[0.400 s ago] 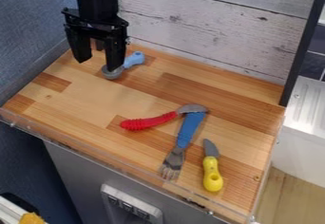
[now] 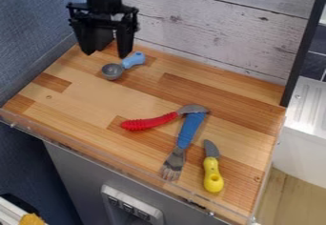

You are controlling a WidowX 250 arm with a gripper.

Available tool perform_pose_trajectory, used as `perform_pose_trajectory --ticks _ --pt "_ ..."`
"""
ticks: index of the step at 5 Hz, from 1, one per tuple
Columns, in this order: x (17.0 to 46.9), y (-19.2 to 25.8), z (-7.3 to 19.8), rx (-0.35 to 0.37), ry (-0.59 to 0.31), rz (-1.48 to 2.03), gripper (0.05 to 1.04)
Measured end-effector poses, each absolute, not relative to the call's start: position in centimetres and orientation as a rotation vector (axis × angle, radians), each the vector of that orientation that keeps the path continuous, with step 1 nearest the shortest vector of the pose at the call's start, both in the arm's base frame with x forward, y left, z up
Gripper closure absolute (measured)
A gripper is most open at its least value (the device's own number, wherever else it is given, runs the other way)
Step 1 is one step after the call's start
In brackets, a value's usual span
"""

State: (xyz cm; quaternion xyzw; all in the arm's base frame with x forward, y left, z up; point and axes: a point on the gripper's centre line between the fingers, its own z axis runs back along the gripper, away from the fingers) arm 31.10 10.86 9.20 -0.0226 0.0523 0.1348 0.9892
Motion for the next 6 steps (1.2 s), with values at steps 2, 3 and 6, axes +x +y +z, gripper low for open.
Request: perform_pose_trajectory --ticks 2,3,6 --pt "34.4 12.9 8.9 -0.043 0.108 0.732 0.085" --pt "35.7 13.8 8.7 -0.046 0.099 0.97 0.085" --pt "36.7 14.2 8.8 -0.054 0.093 1.261 0.089"
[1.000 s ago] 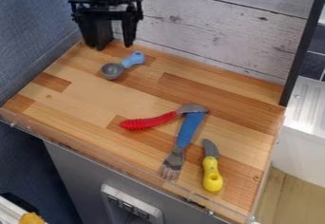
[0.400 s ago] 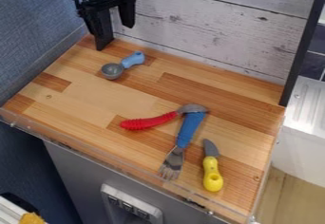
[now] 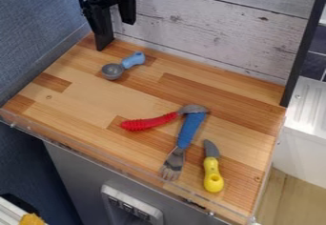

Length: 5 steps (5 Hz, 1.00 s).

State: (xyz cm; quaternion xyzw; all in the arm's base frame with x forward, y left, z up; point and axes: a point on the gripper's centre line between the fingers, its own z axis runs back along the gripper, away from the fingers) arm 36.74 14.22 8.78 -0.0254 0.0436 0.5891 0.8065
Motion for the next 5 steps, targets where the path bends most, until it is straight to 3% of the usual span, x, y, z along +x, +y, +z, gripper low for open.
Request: perform_pose_trajectory --ticks 3,5 --pt "37.4 12.1 8.9 -0.044 0.112 0.742 0.083" --pt "38.4 11.3 7.2 -0.046 0.116 0.76 0.089"
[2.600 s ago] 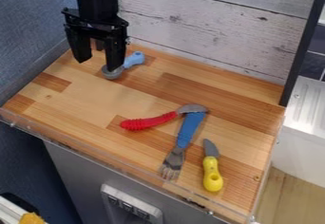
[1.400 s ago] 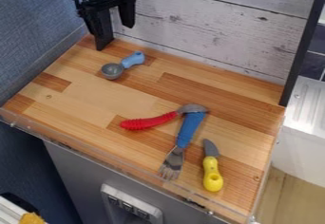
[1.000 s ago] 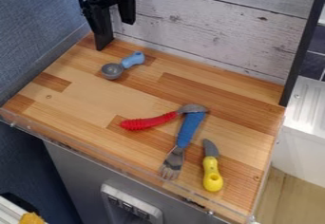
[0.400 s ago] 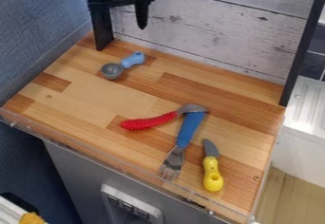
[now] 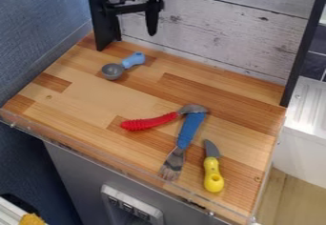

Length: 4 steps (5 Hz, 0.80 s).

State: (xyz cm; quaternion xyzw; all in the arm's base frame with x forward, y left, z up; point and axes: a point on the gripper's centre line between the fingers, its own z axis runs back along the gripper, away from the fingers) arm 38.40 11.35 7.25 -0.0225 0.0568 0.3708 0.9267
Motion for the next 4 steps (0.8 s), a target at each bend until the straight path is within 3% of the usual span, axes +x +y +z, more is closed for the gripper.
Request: perform_pose_trajectory --ticks 3,4 --pt "37.6 11.2 2.0 -0.057 0.089 1.195 0.084" --pt "37.3 11.1 1.0 -0.059 0.083 1.197 0.144"
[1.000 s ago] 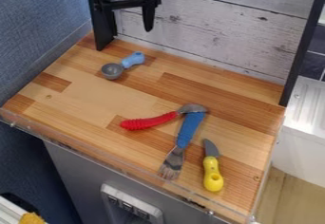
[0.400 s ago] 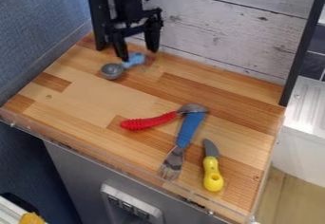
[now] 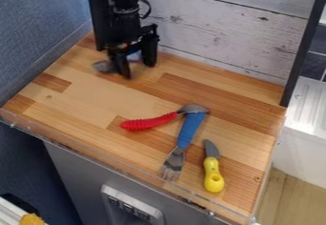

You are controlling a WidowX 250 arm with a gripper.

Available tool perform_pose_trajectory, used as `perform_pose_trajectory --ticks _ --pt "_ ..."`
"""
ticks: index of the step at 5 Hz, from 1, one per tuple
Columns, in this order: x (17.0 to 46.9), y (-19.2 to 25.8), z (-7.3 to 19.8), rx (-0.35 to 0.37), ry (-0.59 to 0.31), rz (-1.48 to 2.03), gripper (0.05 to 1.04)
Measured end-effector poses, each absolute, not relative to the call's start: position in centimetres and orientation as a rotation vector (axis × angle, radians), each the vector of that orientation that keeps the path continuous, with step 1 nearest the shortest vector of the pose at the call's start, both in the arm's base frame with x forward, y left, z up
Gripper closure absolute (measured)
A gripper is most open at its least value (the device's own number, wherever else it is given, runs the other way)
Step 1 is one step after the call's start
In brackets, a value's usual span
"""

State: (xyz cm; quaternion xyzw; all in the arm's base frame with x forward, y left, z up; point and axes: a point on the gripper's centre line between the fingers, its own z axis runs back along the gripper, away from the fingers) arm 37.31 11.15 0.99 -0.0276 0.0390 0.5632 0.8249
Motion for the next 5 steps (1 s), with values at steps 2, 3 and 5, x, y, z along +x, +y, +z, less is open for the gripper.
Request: perform_pose_trajectory --ticks 2,3,5 --pt "38.3 11.6 0.8 -0.06 0.054 0.933 0.723" --pt "38.6 11.8 0.8 -0.056 0.052 0.789 0.93" --pt "39.2 12.1 1.1 -0.054 0.066 0.783 1.023"
